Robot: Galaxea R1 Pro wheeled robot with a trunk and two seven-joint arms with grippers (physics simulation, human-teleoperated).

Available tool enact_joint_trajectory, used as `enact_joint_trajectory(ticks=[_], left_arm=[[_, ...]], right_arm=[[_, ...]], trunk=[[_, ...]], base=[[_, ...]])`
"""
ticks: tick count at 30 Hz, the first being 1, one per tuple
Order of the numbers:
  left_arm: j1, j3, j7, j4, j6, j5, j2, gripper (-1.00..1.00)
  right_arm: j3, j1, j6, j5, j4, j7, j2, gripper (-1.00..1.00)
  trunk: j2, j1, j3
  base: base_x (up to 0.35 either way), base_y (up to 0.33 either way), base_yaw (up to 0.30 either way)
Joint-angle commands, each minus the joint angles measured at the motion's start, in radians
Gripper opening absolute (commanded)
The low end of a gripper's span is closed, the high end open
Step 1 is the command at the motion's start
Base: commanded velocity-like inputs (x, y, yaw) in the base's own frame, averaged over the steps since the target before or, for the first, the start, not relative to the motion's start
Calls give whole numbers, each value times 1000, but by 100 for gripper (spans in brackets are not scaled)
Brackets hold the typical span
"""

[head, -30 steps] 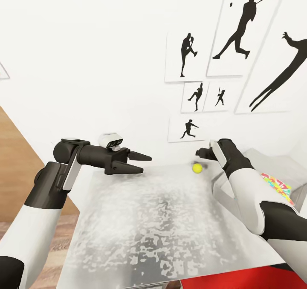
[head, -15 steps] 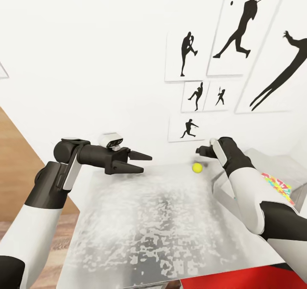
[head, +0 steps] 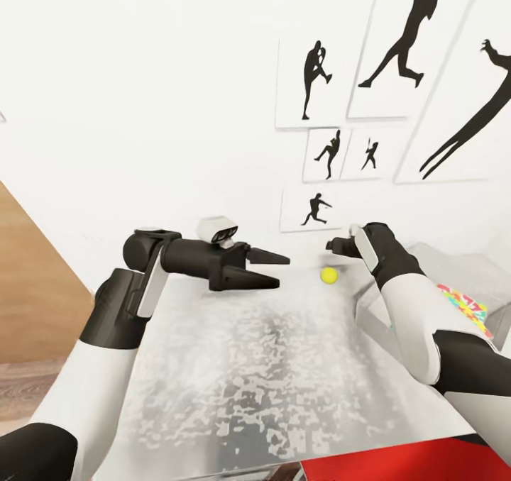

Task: Put all the toys in the child's room - the three board games (two on the bed and one on the table), the two jigsaw puzzles on the table, and the tennis ball on the table - inside the toy box on the table in the child's room.

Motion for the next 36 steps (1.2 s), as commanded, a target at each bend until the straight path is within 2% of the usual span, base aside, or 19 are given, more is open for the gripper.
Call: enact_joint_trajectory(ticks=[1,4,5,6,8,9,10,12,15,36], left_arm=[[-1,-1,10,1,11,-2,-15,100],[-2,-7,49,3,11,-34,-81,100],[-2,-10,53,3,11,-45,-93,100],[-2,-15,60,4,11,-72,-115,100],[-2,-21,64,4,11,-104,-132,100],[-2,-26,66,4,11,-138,-141,100],[-2,-30,68,4,11,-168,-141,100],[-2,-33,69,5,11,-199,-141,100],[-2,-35,70,5,11,-220,-141,100],[-2,-33,69,5,11,-230,-141,100]], right_arm=[[-1,-1,3,-11,-1,-8,0,100],[-1,-2,3,-11,-1,-8,-1,100],[-1,-2,3,-11,-1,-8,-1,100],[-1,-2,3,-11,-1,-8,0,100],[-1,-3,3,-11,-1,-8,0,100],[-1,-3,3,-11,-1,-8,0,100],[-1,-3,3,-11,-1,-8,0,100],[-1,-3,3,-11,-1,-8,1,100],[-1,-4,3,-11,-1,-8,2,100],[0,-33,5,-11,-2,-8,-3,100]], trunk=[[-2,1,-4],[-2,1,-9],[-2,1,-10],[-2,1,-12],[-2,1,-15],[-2,1,-17],[-2,1,-18],[-2,1,-22],[-2,1,-27],[-2,1,-61]], base=[[0,0,0],[0,0,0],[0,0,0],[0,0,0],[0,0,0],[0,0,0],[0,0,0],[0,0,0],[0,0,0],[0,0,0]])
